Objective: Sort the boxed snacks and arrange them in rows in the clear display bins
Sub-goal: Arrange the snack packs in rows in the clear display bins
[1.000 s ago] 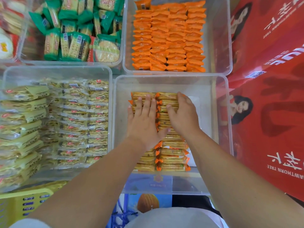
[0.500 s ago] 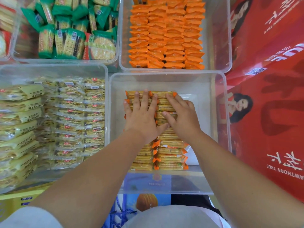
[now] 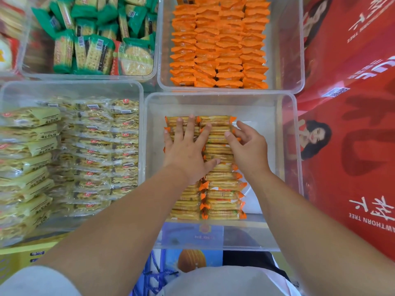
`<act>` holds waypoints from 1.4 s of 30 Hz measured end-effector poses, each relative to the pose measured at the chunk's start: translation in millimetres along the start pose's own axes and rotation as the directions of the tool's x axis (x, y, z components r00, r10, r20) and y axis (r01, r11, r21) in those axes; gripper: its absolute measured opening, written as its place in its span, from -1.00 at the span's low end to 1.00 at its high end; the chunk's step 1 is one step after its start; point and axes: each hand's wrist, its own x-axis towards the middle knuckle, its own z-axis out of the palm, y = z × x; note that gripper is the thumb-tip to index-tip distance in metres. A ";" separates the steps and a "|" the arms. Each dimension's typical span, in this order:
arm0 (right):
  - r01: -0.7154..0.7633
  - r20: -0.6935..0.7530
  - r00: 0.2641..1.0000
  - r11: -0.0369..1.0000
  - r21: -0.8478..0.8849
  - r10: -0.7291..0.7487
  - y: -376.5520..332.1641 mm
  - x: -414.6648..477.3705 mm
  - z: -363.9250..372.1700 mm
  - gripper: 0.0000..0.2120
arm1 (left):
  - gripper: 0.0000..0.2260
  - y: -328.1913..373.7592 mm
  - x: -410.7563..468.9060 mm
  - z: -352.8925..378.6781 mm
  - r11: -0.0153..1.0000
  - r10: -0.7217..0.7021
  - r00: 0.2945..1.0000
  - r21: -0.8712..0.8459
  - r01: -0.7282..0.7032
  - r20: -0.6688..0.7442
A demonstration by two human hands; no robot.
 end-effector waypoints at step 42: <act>-0.290 0.435 0.820 0.925 -0.244 0.372 -3.8 -102.3 -46.6 -0.64 | -0.32 -9.0 -160.6 -18.7 1.000 -0.030 0.953 -0.005 0.029 -0.301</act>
